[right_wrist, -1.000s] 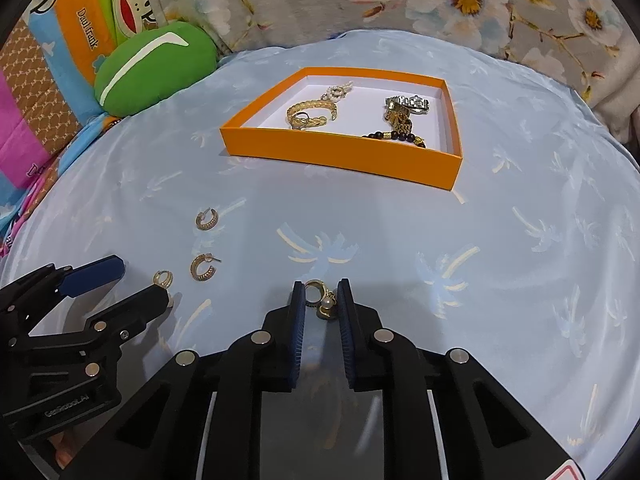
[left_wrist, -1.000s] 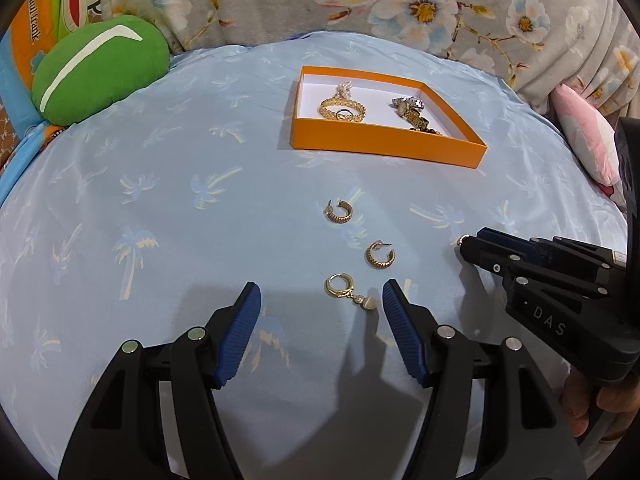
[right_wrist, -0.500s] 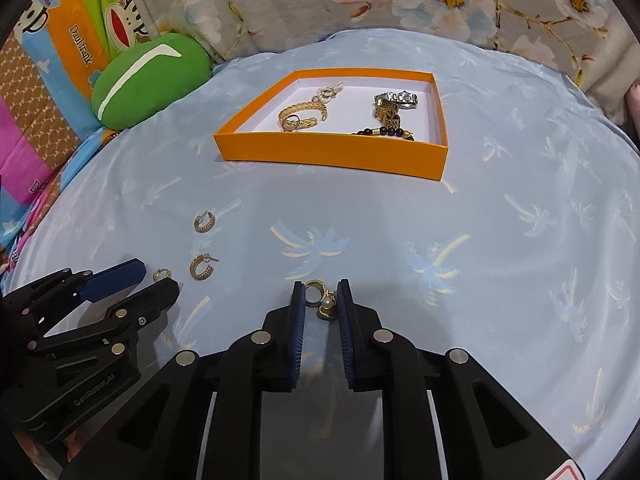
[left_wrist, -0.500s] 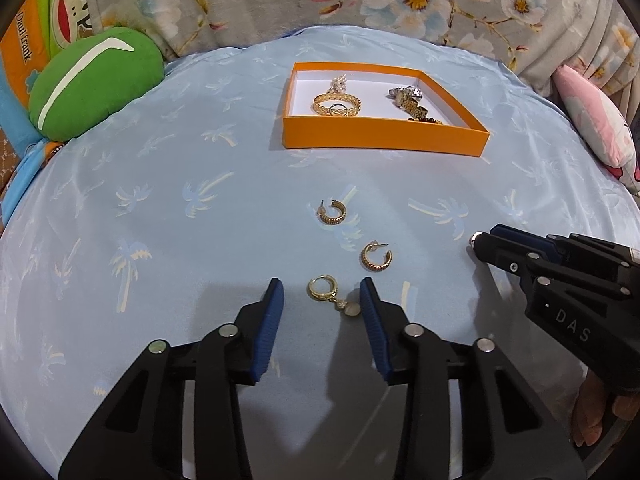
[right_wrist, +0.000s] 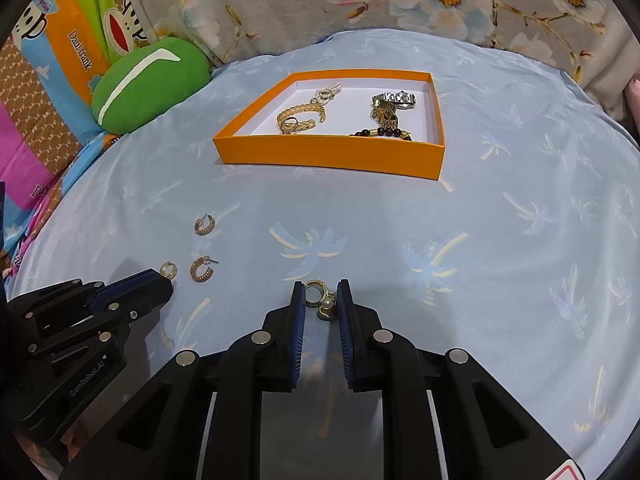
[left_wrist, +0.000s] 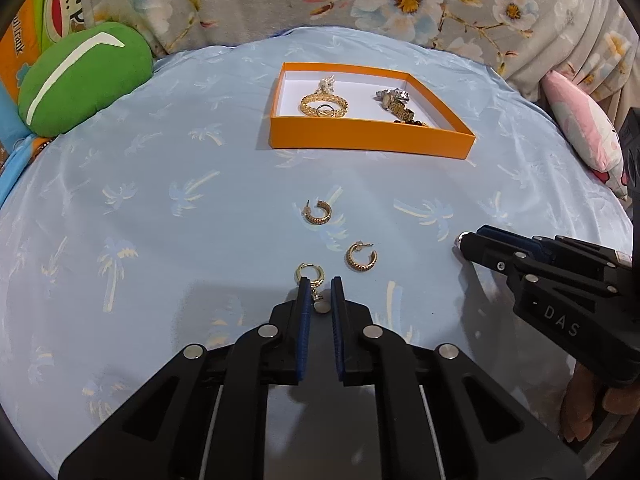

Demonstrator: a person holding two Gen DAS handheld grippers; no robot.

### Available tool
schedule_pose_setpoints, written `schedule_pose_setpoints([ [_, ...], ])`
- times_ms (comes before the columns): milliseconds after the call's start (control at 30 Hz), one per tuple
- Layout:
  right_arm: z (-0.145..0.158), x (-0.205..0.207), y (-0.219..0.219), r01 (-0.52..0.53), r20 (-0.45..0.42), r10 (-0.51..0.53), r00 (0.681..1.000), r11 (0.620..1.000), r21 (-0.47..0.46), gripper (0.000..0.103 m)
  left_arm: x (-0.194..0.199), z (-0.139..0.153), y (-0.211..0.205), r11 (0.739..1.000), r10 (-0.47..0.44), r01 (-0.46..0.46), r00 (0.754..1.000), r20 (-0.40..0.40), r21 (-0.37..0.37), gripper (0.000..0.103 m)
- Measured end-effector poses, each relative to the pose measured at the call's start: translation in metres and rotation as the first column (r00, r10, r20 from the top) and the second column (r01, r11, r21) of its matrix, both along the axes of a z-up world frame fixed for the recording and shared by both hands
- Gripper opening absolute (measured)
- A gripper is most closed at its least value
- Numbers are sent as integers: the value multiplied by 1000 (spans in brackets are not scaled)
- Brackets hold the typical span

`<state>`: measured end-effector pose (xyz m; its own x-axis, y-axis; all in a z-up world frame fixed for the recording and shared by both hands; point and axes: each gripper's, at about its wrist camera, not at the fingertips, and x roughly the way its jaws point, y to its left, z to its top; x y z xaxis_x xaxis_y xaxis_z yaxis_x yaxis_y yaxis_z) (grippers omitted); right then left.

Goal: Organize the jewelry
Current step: 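Close the left tool on a gold drop earring while the right tool holds its earring, then carry both drop earrings into the orange box and open both tools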

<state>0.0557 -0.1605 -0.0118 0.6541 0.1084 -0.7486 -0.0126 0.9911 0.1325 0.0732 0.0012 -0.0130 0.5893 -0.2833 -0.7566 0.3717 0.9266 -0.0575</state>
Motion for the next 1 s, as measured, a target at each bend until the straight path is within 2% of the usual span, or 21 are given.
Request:
schedule_pose_setpoints([
  [200,0,0,-1,-1,0,1,1000,1000,6,15,6,1,-2,999,34,-34,999,15,6,13],
  [333,0,0,-1,-2,0,2,1000,1000,9,15,8,1,-4,999,38,-38,999,13,17,33],
  [400,0,0,-1,-1,0,1,1000,1000,9,15,9,-1,-6,999,32,-33,999,12,35,35],
  [600,0,0,-1,-1,0,1,1000,1000,8,15,11,-1,-10,998,36,-36,999,18,53,34],
  [767,0,0,-2,0,1,0,1000,1000,9,15,13,-1,-7,999,41,-41,999,13,34,15],
  [1000,5,-3,-3,9,17,-9,1000,1000,11,15,11,2,-3,999,33,-33,999,1,8,14],
])
